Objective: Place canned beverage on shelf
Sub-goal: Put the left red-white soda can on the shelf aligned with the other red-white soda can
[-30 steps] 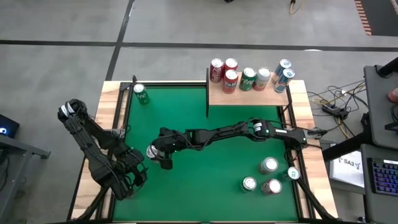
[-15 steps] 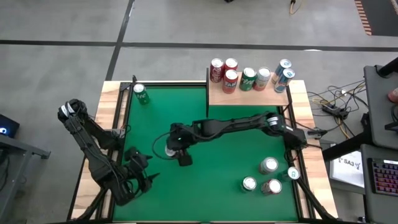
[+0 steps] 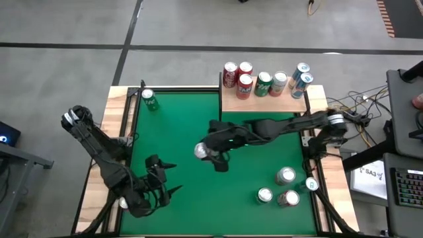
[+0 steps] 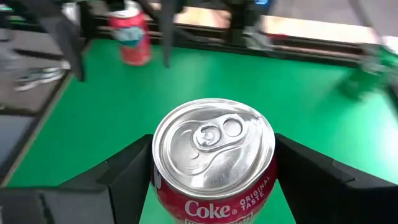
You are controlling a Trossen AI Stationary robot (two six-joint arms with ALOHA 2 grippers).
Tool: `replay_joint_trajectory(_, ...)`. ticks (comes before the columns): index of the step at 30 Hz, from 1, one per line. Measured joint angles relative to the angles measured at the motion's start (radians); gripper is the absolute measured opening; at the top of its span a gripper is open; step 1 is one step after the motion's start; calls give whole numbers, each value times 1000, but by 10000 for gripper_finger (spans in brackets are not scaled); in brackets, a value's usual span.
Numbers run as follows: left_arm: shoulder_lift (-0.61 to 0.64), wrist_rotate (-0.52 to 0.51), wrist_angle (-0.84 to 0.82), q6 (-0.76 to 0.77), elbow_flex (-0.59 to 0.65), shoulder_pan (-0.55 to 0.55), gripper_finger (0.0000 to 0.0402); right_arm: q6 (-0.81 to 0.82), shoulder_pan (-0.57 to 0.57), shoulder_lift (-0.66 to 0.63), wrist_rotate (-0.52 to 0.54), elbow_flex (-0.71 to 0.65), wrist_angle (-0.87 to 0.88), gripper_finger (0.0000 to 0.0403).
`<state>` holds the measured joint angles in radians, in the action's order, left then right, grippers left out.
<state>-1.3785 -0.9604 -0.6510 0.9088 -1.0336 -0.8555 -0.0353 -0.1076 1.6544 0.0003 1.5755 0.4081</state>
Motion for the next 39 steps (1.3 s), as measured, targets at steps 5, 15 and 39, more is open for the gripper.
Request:
replay_joint_trajectory(5,0,4,46,-188,0,79,368,55,-14,-152,162,-102,11,282)
replay_joint_trajectory(15,1,99,84,-515,0,264,368,76,19,-349,366,-143,101,284)
replay_joint_trajectory(39,17,491,534,-1174,105,644,368,238,295,-539,368,-506,-141,287)
